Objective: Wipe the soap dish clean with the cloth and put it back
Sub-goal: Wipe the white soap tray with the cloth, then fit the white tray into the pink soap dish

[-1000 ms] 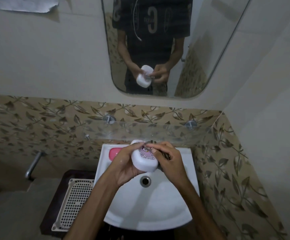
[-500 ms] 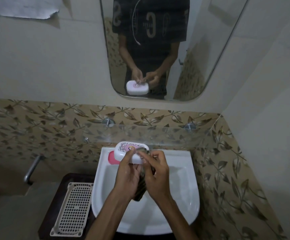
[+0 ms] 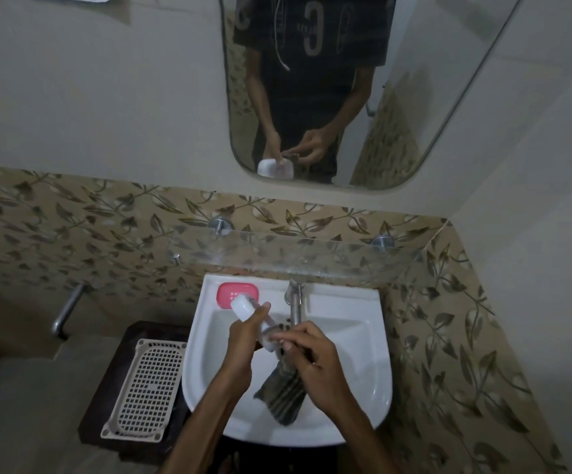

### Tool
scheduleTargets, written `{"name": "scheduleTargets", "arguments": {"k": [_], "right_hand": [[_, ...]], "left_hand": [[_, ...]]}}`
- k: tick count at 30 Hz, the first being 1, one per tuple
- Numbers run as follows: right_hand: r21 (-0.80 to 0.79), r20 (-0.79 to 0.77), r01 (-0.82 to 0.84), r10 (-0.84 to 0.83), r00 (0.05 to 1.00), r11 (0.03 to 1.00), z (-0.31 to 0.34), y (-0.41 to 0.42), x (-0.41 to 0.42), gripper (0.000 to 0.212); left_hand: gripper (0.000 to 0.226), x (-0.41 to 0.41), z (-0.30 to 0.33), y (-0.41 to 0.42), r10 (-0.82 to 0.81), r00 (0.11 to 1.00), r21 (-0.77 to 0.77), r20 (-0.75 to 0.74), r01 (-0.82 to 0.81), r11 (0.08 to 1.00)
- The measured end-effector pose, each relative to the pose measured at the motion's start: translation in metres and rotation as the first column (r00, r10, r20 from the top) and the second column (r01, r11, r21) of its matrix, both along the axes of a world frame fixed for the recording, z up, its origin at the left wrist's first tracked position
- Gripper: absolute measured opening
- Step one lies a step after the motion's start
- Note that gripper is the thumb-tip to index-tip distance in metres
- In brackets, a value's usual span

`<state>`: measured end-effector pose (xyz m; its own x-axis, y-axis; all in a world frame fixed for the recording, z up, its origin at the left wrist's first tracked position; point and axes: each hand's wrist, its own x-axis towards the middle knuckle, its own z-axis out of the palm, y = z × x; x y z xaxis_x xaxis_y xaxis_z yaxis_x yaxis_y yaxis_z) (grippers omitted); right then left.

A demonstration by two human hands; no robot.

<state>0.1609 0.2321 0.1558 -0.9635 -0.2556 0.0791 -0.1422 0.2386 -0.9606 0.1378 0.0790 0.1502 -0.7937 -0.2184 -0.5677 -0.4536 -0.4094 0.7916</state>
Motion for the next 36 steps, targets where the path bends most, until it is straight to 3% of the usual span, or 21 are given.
{"name": "scheduleTargets", "arguments": {"k": [3,6,9,13,16,20,24,29,31,35,36], "right_hand": [[-0.095,0.157,0.156,-0.140,0.978,0.983,-0.013,0.013,0.000,0.038],[-0.147,0.325,0.301,-0.241,0.914,0.942,-0.018,0.024,0.000,0.045],[-0.140,0.391,0.370,-0.292,0.873,0.918,-0.023,0.034,0.002,0.049],[-0.154,0.443,0.525,-0.416,0.794,0.837,-0.029,0.046,-0.001,0.054],[-0.204,0.519,0.638,-0.471,0.713,0.742,-0.031,0.057,-0.012,0.067],[-0.299,0.618,0.721,-0.448,0.646,0.625,-0.036,0.074,-0.031,0.062],[-0.275,0.729,0.785,-0.412,0.546,0.555,-0.053,0.086,-0.043,0.038],[-0.244,0.772,0.858,-0.445,0.454,0.452,-0.071,0.085,-0.079,0.036],[-0.291,0.816,0.872,-0.374,0.441,0.393,-0.074,0.082,-0.098,0.039],[-0.385,0.867,0.875,-0.210,0.452,0.294,-0.077,0.091,-0.134,0.015],[-0.416,0.866,0.874,-0.183,0.465,0.251,-0.081,0.096,-0.143,0.017]], "left_hand": [[0.025,0.002,-0.016,-0.005,0.003,1.000,-0.098,0.028,0.000,0.995],[0.039,0.009,-0.029,-0.014,0.006,0.996,-0.167,0.090,0.009,0.986],[0.063,0.016,-0.040,-0.022,0.036,0.987,-0.160,0.155,-0.011,0.987],[0.024,0.023,-0.047,-0.029,0.048,0.987,-0.099,0.154,-0.033,0.995],[0.022,0.023,-0.051,-0.033,-0.022,0.991,-0.047,0.133,0.028,0.998],[0.030,0.020,-0.048,-0.028,-0.076,0.996,-0.046,0.051,0.079,0.996],[0.060,0.013,-0.046,-0.021,-0.044,0.999,-0.056,0.027,0.046,0.997],[0.053,0.007,-0.048,-0.017,-0.039,0.998,-0.034,0.048,0.041,0.999],[0.050,0.006,-0.056,-0.019,-0.035,0.998,-0.024,0.061,0.036,0.999],[0.050,0.005,-0.065,-0.022,-0.006,0.995,-0.007,0.098,0.007,1.000],[0.047,0.005,-0.068,-0.022,-0.003,0.994,-0.009,0.106,0.003,1.000]]}}
